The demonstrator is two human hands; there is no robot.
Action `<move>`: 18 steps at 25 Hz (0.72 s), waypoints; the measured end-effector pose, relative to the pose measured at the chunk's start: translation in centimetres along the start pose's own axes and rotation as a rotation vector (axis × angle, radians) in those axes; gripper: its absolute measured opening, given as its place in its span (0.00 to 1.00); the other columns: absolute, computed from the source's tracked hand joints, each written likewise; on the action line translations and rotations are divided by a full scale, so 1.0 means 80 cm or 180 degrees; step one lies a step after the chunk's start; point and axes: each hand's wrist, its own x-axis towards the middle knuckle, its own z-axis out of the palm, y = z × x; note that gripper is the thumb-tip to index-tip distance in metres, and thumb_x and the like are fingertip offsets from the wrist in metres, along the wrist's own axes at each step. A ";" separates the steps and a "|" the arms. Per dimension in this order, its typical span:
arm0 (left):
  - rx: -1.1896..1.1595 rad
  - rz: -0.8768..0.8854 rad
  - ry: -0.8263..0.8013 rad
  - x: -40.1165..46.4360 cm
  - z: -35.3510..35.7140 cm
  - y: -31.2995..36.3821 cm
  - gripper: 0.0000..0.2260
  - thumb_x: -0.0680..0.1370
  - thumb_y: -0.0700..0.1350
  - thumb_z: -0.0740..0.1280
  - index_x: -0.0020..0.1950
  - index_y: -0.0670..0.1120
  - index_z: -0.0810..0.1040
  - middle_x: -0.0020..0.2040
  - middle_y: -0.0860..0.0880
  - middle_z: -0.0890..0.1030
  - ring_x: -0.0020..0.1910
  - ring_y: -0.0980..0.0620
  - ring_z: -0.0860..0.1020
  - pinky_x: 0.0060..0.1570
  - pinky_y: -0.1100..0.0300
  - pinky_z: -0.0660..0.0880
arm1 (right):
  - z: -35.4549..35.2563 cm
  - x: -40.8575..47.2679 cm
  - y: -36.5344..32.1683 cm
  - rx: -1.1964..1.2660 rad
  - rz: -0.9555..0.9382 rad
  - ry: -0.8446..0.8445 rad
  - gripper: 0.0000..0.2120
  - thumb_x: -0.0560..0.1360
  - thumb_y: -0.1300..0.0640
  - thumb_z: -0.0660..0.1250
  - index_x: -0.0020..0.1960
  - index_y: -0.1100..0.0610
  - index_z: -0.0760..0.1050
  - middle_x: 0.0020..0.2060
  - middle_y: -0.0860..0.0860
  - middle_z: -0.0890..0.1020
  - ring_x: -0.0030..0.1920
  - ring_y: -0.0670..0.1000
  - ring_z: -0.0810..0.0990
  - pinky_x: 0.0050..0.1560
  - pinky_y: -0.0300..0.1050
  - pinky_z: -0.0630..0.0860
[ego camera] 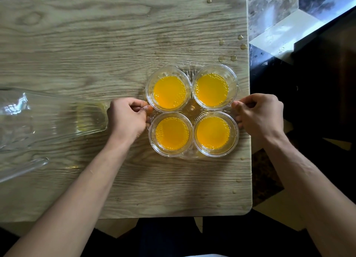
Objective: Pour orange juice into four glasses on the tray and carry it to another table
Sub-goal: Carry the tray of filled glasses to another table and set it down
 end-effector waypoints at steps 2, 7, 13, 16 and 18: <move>-0.0006 0.0034 -0.0022 -0.005 -0.004 0.000 0.11 0.78 0.36 0.77 0.40 0.50 0.83 0.34 0.55 0.82 0.22 0.66 0.78 0.25 0.73 0.74 | -0.002 -0.005 -0.002 -0.0055 -0.0044 0.0007 0.07 0.75 0.53 0.75 0.40 0.53 0.83 0.30 0.51 0.84 0.31 0.52 0.85 0.39 0.55 0.86; -0.0088 0.0063 -0.0034 -0.021 -0.014 0.000 0.16 0.78 0.34 0.76 0.37 0.53 0.81 0.33 0.53 0.82 0.22 0.65 0.79 0.24 0.72 0.73 | -0.011 -0.022 -0.007 -0.0113 -0.0113 0.0060 0.06 0.75 0.52 0.76 0.42 0.54 0.83 0.32 0.51 0.84 0.33 0.53 0.86 0.41 0.55 0.85; -0.0193 0.0085 -0.0058 -0.050 -0.034 0.000 0.16 0.78 0.34 0.76 0.36 0.53 0.82 0.30 0.55 0.82 0.21 0.63 0.79 0.23 0.71 0.72 | -0.026 -0.058 -0.016 -0.0076 -0.0115 0.0096 0.07 0.76 0.53 0.75 0.40 0.52 0.81 0.30 0.51 0.84 0.30 0.52 0.86 0.34 0.54 0.85; -0.0230 0.0109 -0.0105 -0.070 -0.046 -0.004 0.11 0.78 0.33 0.75 0.39 0.46 0.85 0.32 0.50 0.83 0.20 0.63 0.76 0.22 0.70 0.72 | -0.034 -0.081 -0.021 -0.0056 -0.0102 0.0072 0.07 0.76 0.54 0.75 0.41 0.53 0.81 0.31 0.52 0.84 0.32 0.53 0.86 0.33 0.49 0.85; -0.0313 0.0102 -0.0122 -0.083 -0.057 -0.006 0.07 0.78 0.33 0.75 0.43 0.42 0.86 0.32 0.48 0.83 0.19 0.62 0.76 0.22 0.69 0.72 | -0.037 -0.095 -0.025 -0.0078 -0.0150 0.0079 0.06 0.77 0.55 0.74 0.42 0.55 0.83 0.31 0.52 0.84 0.32 0.54 0.86 0.34 0.50 0.85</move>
